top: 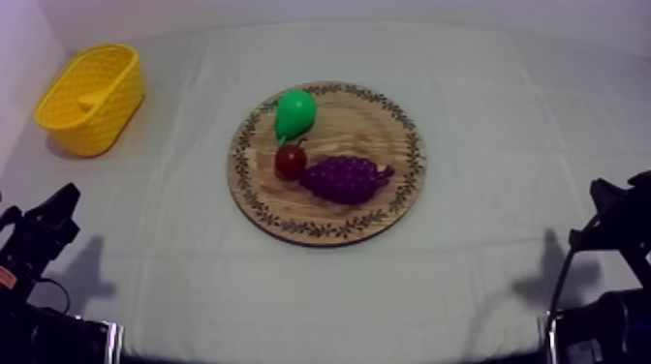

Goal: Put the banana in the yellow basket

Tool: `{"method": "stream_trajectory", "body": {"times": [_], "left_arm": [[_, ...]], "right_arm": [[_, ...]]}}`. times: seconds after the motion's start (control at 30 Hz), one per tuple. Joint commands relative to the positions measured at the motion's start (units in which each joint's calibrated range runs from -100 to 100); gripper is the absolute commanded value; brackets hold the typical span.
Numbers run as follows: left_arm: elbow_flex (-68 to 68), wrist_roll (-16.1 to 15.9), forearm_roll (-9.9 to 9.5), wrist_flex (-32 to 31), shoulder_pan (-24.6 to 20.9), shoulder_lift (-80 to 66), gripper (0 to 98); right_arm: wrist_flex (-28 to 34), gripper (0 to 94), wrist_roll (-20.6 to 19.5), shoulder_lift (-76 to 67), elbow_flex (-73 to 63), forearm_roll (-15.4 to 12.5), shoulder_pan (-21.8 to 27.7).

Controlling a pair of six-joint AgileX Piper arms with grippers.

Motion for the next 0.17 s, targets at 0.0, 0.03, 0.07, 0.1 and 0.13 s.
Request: {"method": "stream_trajectory", "body": {"times": [0.0, 0.03, 0.07, 0.1, 0.13], "left_arm": [[0.02, -1.33, -0.03, -0.07, -0.03, 0.00, 0.1], [0.02, -1.33, -0.02, -0.07, -0.03, 0.00, 0.1], [0.02, -1.35, -0.02, -0.07, -0.03, 0.00, 0.1], [0.02, -1.36, -0.02, -0.07, -0.03, 0.00, 0.1], [0.02, -1.37, -0.02, -0.07, -0.03, 0.00, 0.1]], "right_arm": [[0.03, 0.6, 0.00, 0.04, -0.03, 0.01, 0.03], [0.03, 0.6, 0.00, 0.04, -0.03, 0.01, 0.03], [0.03, 0.6, 0.00, 0.04, -0.03, 0.01, 0.03], [0.03, 0.6, 0.00, 0.04, -0.03, 0.01, 0.03], [0.03, 0.6, 0.00, 0.04, -0.03, 0.01, 0.03]]}}
